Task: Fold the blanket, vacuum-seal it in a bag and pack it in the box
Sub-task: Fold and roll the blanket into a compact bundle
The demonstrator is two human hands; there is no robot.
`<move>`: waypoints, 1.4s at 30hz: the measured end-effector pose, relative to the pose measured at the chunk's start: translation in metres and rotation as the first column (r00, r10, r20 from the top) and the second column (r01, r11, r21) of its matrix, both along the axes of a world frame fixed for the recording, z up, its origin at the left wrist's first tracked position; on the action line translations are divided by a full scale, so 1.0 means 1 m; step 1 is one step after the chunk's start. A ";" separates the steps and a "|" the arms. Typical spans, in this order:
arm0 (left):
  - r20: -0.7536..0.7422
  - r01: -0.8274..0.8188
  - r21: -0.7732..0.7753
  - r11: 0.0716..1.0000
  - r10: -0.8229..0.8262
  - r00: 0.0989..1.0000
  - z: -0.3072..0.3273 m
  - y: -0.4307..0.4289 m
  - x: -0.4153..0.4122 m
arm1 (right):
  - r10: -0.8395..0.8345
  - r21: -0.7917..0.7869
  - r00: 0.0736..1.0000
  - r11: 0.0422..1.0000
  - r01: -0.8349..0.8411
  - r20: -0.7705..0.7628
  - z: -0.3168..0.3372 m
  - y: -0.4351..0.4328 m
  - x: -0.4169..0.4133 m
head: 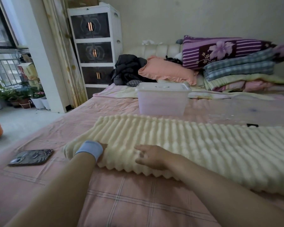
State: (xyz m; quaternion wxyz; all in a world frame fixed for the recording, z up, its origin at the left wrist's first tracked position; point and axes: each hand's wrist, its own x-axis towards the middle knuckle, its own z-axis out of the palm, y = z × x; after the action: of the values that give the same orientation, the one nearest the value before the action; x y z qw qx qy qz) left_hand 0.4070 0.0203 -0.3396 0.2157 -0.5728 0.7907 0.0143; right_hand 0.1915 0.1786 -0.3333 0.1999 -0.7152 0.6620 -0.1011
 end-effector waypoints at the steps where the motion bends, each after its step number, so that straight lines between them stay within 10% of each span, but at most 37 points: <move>1: 0.007 -0.010 -0.034 0.999 0.010 1.000 0.005 0.003 -0.013 | -0.049 -0.037 0.999 0.998 0.048 -0.019 0.005 0.008 -0.017; 12: -0.307 0.541 -0.165 0.824 -0.564 0.766 0.042 0.178 -0.252 | -0.554 -0.207 0.664 0.823 0.530 -0.502 -0.017 0.161 -0.201; 20: -0.180 0.498 0.027 0.867 -0.486 0.855 -0.008 0.249 -0.295 | -0.552 0.015 0.753 0.803 0.596 -0.359 -0.040 0.244 -0.259; 26: -0.110 0.404 -0.062 0.913 -0.409 0.906 0.014 0.267 -0.334 | -0.665 -0.331 0.707 0.741 0.585 -0.240 -0.022 0.271 -0.291; 29: -0.139 0.482 -0.197 0.854 -0.511 0.848 0.021 0.282 -0.369 | -0.734 -0.316 0.610 0.679 0.662 -0.299 -0.032 0.291 -0.325; 35: -0.394 0.646 -0.196 0.738 -0.662 0.637 0.010 0.334 -0.465 | -0.711 -0.106 0.698 0.703 0.703 -0.085 -0.048 0.329 -0.368; 38: -0.449 0.686 -0.192 0.701 -0.685 0.574 0.001 0.349 -0.513 | -0.757 -0.374 0.626 0.534 0.758 0.188 -0.053 0.338 -0.389; 42: -0.348 0.706 -0.156 0.691 -0.707 0.615 -0.034 0.354 -0.534 | -0.931 -0.507 0.360 0.284 0.814 0.056 -0.061 0.349 -0.411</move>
State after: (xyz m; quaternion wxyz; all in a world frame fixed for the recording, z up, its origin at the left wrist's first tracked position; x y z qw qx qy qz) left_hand -0.1269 0.3744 -0.3733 0.0448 -0.2015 0.9777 0.0379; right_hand -0.2195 0.5279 -0.3942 -0.1473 -0.2598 0.9201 -0.2536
